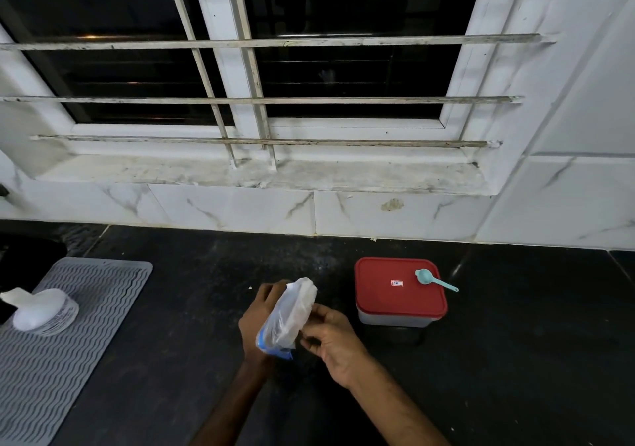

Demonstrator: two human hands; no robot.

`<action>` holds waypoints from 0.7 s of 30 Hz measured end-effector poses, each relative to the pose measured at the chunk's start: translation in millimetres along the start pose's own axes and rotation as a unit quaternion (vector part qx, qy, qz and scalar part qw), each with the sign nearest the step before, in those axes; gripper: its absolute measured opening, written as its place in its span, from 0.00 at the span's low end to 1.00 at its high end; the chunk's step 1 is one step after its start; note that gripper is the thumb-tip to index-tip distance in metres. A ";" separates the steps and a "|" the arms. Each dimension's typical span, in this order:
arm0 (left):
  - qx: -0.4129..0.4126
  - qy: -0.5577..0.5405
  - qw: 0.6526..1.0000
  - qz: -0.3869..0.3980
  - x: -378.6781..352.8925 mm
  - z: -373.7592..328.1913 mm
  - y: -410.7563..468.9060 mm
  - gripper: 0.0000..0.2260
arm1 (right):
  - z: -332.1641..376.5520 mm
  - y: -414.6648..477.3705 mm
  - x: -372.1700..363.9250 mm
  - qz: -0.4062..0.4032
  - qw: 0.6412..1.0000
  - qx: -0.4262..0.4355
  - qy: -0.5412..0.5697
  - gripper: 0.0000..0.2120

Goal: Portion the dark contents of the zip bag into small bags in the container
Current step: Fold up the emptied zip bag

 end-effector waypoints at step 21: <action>0.125 -0.290 0.948 0.047 3.5 16.7 -6.4 0.11 | -2.7 5.5 42.2 -0.179 0.979 0.087 -0.042 0.08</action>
Point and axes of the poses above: each hand's wrist, its own y-axis towards the middle knuckle, its own x-axis out of the back of the hand, z = x × y, the point moved 6 cm from there along y, towards the middle knuckle, and after that the axes turned 14 degrees about z, right-handed, at the moved point
